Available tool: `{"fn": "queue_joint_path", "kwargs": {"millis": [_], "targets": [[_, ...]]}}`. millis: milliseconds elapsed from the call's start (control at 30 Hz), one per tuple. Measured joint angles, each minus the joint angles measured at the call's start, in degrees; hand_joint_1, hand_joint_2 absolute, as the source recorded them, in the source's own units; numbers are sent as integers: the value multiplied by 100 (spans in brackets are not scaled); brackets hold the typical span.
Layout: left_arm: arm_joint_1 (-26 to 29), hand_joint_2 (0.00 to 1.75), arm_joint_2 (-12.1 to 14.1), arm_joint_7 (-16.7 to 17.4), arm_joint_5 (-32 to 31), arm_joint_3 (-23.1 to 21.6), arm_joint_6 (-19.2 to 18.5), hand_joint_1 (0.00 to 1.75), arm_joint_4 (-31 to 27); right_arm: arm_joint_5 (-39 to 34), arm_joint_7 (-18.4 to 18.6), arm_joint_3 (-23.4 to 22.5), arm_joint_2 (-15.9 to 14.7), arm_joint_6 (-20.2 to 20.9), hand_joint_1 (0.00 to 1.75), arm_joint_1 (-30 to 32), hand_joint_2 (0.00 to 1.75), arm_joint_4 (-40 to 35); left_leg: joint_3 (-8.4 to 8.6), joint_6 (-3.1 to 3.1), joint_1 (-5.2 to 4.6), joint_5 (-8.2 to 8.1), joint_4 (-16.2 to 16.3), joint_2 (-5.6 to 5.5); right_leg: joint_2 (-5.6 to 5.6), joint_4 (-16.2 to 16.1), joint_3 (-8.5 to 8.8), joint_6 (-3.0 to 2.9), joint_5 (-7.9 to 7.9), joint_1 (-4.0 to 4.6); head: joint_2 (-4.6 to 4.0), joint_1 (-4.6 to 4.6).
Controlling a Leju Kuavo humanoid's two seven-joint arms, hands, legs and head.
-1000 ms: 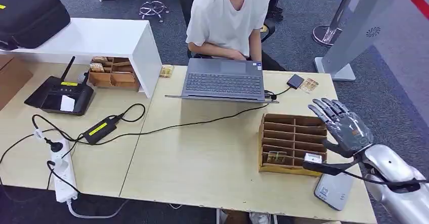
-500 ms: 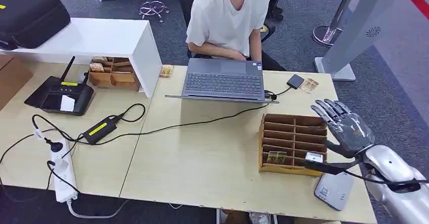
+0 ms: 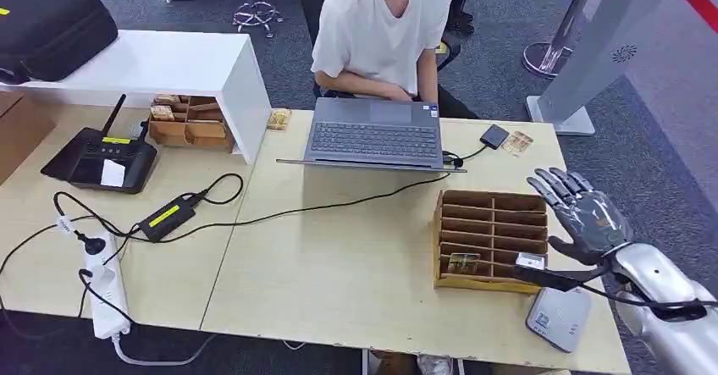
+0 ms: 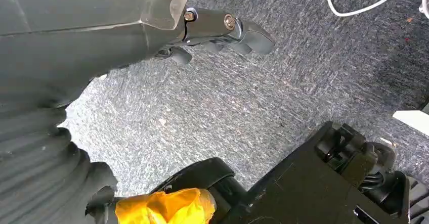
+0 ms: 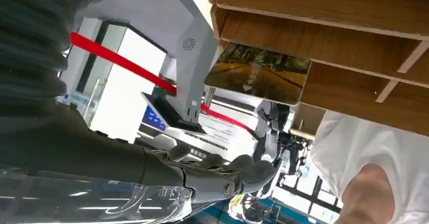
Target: Pass the card to the sensor for recognition and then transmit it.
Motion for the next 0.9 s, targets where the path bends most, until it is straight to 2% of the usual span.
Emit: {"fn": "queue_joint_path", "kwargs": {"millis": [100, 133, 167, 900], "targets": [[0, 175, 0, 0, 0, 0, 0, 0, 0, 0, 0, 0, 0, -2, 0, 0, 175, 35, 0, 0, 0, 0, 0, 0, 0, 0, 0, 0, 0, 0, 0, 0], [0, 175, 0, 0, 0, 0, 0, 0, 0, 0, 0, 0, 0, -2, 169, 0, 175, 39, 0, 0, 0, 0, 0, 0, 0, 0, 0, 0, 0, 0, 0, 0], [0, 175, 0, 0, 0, 0, 0, 0, 0, 0, 0, 0, 0, -2, 175, 0, 175, 46, 0, 0, 0, 0, 0, 0, 0, 0, 0, 0, 0, 0, 0, 0], [-1, 175, 0, 0, -17, -22, -35, 0, 0, -214, -96, -55, 0, -83, 175, 3, 175, 96, 1, 0, 0, 0, 0, 0, 0, -1, -1, 0, 0, 0, 0, 0]]}}
